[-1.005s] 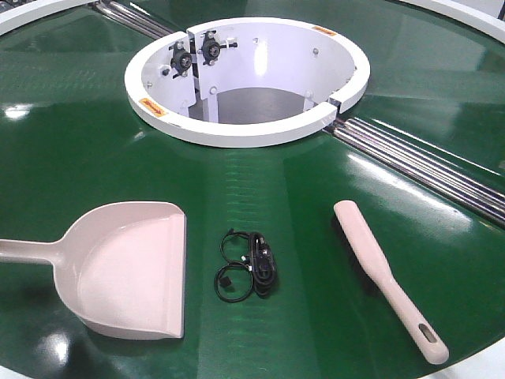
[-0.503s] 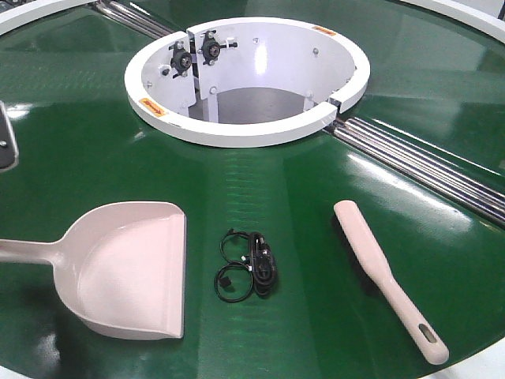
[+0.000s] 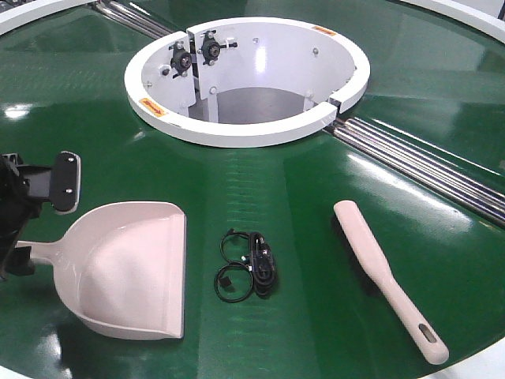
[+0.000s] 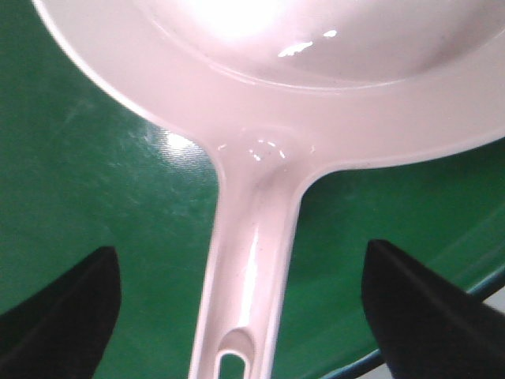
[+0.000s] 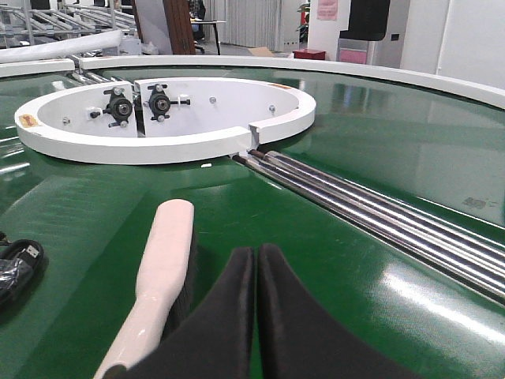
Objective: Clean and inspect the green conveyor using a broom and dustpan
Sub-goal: 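Lower the left gripper onto the pink dustpan handle and grasp it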
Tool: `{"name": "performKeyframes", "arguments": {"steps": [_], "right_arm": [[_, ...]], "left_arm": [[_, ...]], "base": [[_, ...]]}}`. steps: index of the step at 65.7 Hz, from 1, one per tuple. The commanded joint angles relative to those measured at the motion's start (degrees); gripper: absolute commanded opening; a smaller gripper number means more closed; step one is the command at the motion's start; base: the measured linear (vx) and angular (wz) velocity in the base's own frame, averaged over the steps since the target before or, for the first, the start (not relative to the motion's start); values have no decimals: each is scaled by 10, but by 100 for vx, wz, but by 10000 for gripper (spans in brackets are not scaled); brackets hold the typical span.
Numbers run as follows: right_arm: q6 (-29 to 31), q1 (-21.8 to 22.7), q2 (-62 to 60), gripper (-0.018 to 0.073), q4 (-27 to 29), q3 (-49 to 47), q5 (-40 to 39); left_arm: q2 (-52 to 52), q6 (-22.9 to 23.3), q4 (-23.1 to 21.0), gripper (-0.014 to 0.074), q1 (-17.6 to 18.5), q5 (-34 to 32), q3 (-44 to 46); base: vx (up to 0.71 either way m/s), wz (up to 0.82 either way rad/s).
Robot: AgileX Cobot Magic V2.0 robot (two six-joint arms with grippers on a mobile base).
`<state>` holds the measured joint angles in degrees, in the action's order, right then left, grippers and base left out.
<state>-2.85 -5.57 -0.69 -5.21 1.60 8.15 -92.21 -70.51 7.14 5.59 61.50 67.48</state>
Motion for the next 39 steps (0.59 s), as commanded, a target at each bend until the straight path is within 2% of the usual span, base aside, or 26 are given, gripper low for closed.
{"name": "performKeyframes", "arguments": {"steps": [1,25,39], "right_arm": [[1,2,-6,-9,-4,2,-42],[1,2,-6,-9,-4,2,-42],[1,2,-6,-9,-4,2,-42]], "left_arm": [[10,-2,7,594,3,-4,16],[-37,-2,16,593,3,-14,16],[-63,-2,26,552,3,-17,16]], "base": [[0,0],[0,0],[0,0]]}}
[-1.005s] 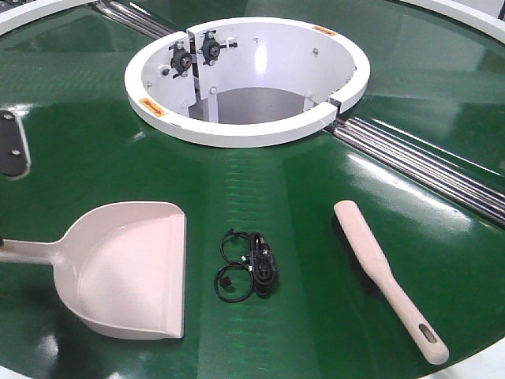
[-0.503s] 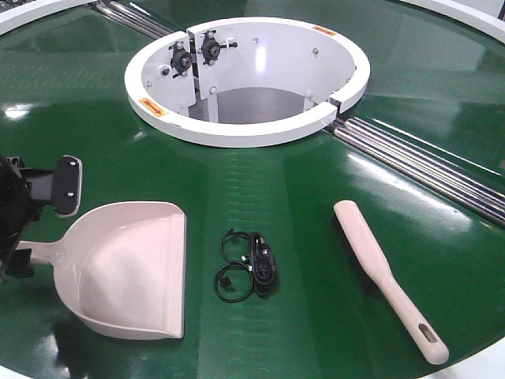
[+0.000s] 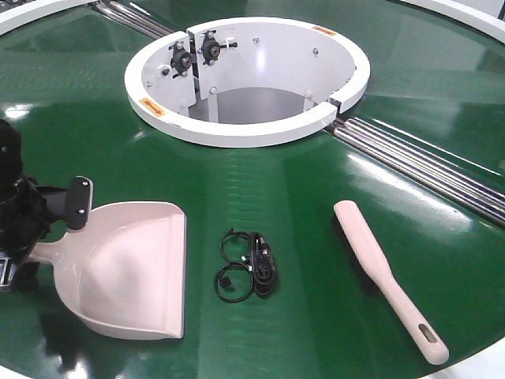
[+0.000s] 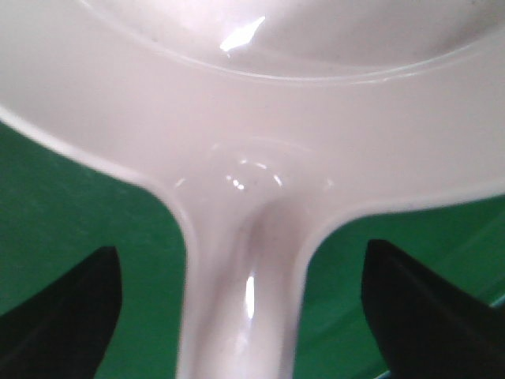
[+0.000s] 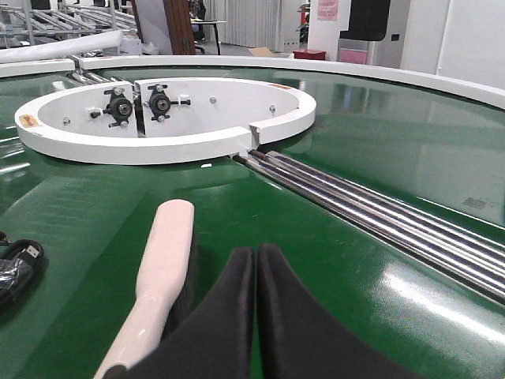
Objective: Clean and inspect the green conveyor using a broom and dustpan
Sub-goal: 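Lower the left gripper onto the pink dustpan handle and grasp it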
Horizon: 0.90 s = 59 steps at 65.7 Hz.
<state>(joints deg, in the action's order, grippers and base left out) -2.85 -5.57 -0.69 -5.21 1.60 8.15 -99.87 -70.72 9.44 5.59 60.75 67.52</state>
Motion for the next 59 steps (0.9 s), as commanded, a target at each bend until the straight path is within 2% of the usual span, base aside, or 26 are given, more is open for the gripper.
{"name": "performKeyframes", "arguments": {"steps": [1,7,16,32,59], "right_arm": [[1,2,-6,-9,-4,2,-42],[1,2,-6,-9,-4,2,-42],[1,2,-6,-9,-4,2,-42],[1,2,-6,-9,-4,2,-42],[1,2,-6,-9,-4,2,-42]], "left_arm": [[14,0,2,546,3,-10,16],[4,0,2,505,3,-11,16],[-4,0,2,383,3,-1,16],[6,0,4,-2,4,14,17],[74,6,2,-8,7,39,17]], "base": [[0,0],[0,0],[0,0],[0,0],[0,0]]}}
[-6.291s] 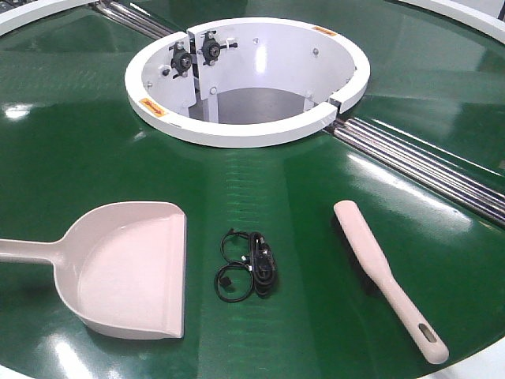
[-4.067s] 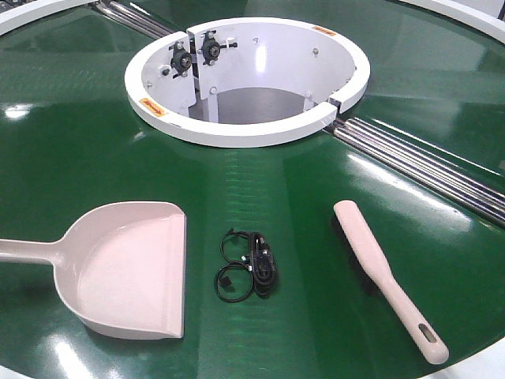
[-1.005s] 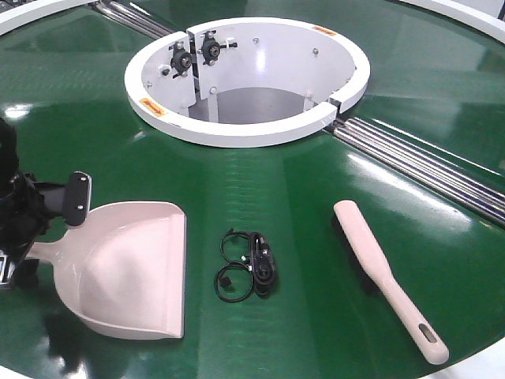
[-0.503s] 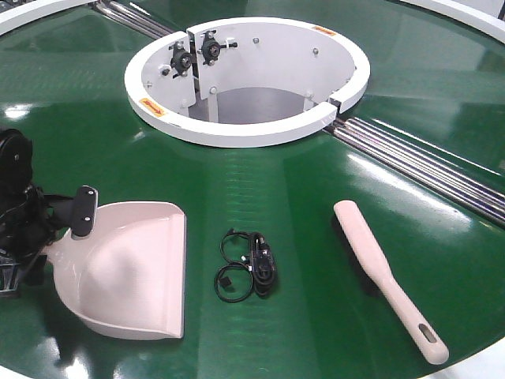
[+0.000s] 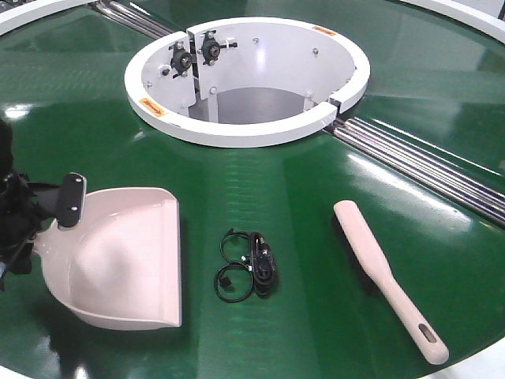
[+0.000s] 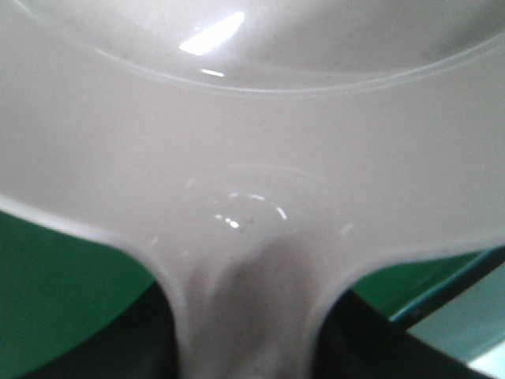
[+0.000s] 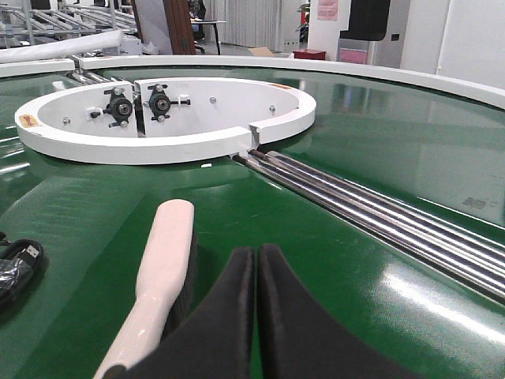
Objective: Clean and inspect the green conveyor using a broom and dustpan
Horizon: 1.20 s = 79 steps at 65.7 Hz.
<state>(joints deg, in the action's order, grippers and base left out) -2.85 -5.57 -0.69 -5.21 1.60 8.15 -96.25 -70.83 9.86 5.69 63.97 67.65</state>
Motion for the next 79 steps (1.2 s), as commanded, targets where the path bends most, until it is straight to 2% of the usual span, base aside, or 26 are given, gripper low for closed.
{"name": "performKeyframes", "arguments": {"steps": [1,12,19,26,44,54,59,68,79], "right_arm": [[1,2,-6,-9,-4,2,-42],[1,2,-6,-9,-4,2,-42],[1,2,-6,-9,-4,2,-42],[1,2,-6,-9,-4,2,-42],[1,2,-6,-9,-4,2,-42],[1,2,-6,-9,-4,2,-42],[1,2,-6,-9,-4,2,-42],[1,2,-6,-9,-4,2,-42],[1,2,-6,-9,-4,2,-42]], "left_arm": [[37,8,-2,-8,7,9,15],[39,8,5,-8,29,18,15],[37,16,47,-8,49,18,15],[29,50,73,-8,59,14,15],[-1,67,71,-8,70,18,20],[-20,68,55,-8,79,28,54],[-30,85,51,-8,86,28,79],[-59,98,55,-8,103,59,119],[-83,96,86,-8,118,73,126]], "base": [[0,0],[0,0],[0,0],[0,0],[0,0],[0,0],[0,0],[0,0],[0,0]]}}
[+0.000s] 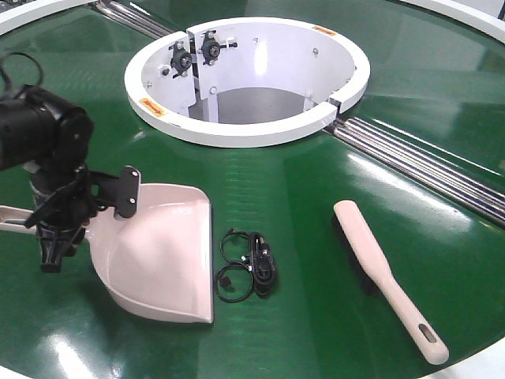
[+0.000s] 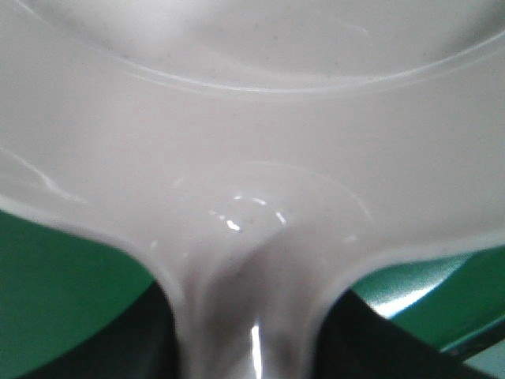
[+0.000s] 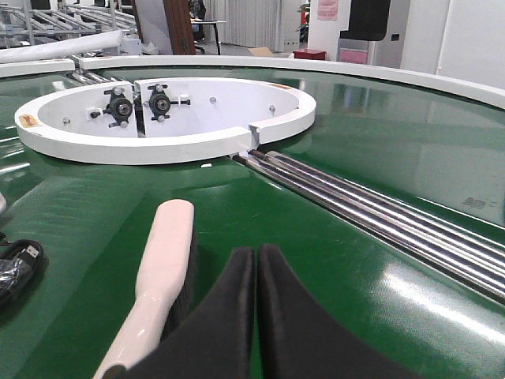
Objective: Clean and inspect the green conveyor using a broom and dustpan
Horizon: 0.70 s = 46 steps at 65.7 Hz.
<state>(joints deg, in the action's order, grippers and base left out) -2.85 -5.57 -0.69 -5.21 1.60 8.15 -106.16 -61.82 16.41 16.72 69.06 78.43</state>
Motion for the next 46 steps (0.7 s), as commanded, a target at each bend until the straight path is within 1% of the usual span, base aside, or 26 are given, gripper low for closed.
{"name": "performKeyframes", "arguments": {"steps": [1,6,15,46], "right_arm": [[1,2,-6,-9,-4,2,-42],[1,2,-6,-9,-4,2,-42],[1,2,-6,-9,-4,2,-42],[1,2,-6,-9,-4,2,-42]], "left_arm": [[15,6,20,-8,8,24,19],[13,6,25,-8,7,25,17],[13,7,48,-8,7,25,17],[12,6,48,-6,7,14,17]], "base": [[0,0],[0,0],[0,0],[0,0]]}}
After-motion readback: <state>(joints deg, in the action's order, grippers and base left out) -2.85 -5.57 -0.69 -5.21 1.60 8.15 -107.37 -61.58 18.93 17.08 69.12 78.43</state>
